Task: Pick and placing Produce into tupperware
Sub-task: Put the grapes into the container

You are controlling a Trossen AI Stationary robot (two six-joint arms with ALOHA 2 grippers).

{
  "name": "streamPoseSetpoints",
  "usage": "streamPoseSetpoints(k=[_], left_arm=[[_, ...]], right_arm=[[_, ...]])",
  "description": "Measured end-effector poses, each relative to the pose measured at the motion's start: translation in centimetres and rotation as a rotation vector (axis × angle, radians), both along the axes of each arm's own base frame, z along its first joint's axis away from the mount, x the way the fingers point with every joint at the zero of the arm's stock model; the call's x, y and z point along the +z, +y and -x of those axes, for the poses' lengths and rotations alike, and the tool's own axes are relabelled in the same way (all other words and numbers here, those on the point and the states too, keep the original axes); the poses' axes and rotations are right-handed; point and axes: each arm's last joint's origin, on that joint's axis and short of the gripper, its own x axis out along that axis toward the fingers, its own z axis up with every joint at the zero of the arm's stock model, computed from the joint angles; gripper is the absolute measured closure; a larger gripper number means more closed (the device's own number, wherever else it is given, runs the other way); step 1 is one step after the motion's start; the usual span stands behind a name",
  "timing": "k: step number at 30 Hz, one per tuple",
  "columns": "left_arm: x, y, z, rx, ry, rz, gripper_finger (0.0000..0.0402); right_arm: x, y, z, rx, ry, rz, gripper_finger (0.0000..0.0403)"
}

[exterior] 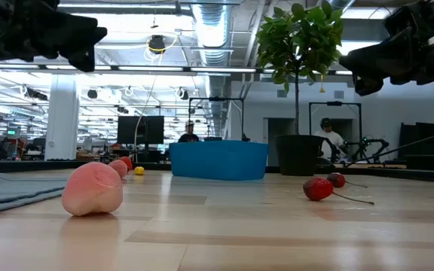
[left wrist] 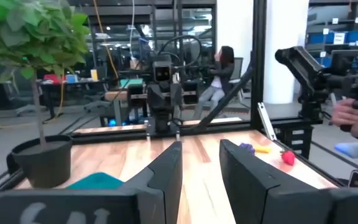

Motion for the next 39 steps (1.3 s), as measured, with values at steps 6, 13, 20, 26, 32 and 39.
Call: streamPoseSetpoints(k=[6, 13, 20, 26, 32, 39], left_arm=[[-0.7, -0.1, 0.4, -0.015, -0.017, -0.029, 0.0303], [-1.2, 0.0, 0.3, -0.002, 0.037, -0.023, 0.0303], [-1.4, 0.0, 0.2, 0.007, 0.060, -0.018, 0.0303], [-1.6, 0.1, 0.2, 0.040, 0.072, -0.013, 0.0303], [-1.6, 0.1, 0.2, 0.042, 0.072, -0.011, 0.0303], [-1.6, 0.1, 0.2, 0.042, 0.071, -0.011, 0.0303]], right_arm=[[0.0, 0.1, 0.0, -0.061, -0.004, 0.047, 0.0290], [0.1, 0.4, 0.0, -0.035, -0.007, -0.001, 0.0290], [0.9, 0.9, -0.2, 0.002, 0.002, -0.031, 0.0290], [1.1, 1.4, -0.2, 0.034, 0.012, -0.085, 0.0290], [1.5, 2.3, -0.9, 0.001, 0.217, -0.087, 0.0290], [2.4, 4.1, -1.9, -0.018, 0.412, -0.102, 0.0259]])
